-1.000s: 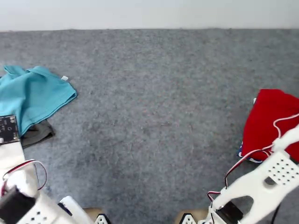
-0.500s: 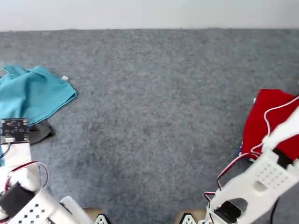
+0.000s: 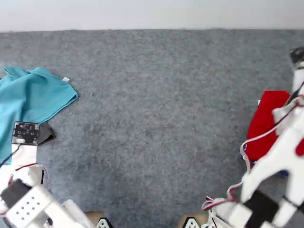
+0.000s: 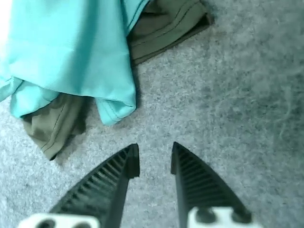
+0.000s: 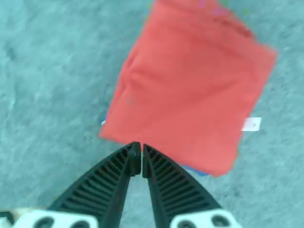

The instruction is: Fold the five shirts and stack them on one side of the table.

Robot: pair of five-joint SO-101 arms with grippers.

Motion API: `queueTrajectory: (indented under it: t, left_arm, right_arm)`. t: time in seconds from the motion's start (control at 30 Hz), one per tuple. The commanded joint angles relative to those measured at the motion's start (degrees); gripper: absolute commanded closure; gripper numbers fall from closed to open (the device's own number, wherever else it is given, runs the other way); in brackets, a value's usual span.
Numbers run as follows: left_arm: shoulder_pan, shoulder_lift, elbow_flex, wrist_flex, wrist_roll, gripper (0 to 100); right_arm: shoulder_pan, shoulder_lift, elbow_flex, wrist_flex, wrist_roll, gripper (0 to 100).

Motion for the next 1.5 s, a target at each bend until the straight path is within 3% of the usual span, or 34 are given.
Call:
queueTrajectory:
  t: [0.0, 0.57, 0.9, 1.0, 1.17, 1.47]
  left_arm:
    - [-0.35, 12.13, -6.81, -1.85, -0.44, 87]
    - [-5.36, 65.05, -49.1, 2.99, -0.62, 78]
    - [-5.36, 87.03, -62.2, 2.55, -0.18, 78]
    - [-5.27, 92.66, -66.86, 2.55, 3.16, 79]
    - [-3.52, 98.02, -76.35, 5.45, 6.24, 99]
    - [1.23, 88.79, -88.4, 19.16, 7.47, 99]
  right_arm:
    - [-0.84, -8.84, 6.86, 2.15, -0.53, 98.7]
    - [1.45, -25.98, 23.38, 2.15, -0.18, 98.7]
    - [2.68, -26.59, 23.47, 2.24, -0.18, 98.7]
    - [3.38, -26.59, 23.38, 2.24, -0.18, 98.7]
    - [3.03, -26.59, 23.38, 1.98, -0.18, 98.7]
    - [3.03, -26.59, 23.38, 2.15, -0.35, 98.7]
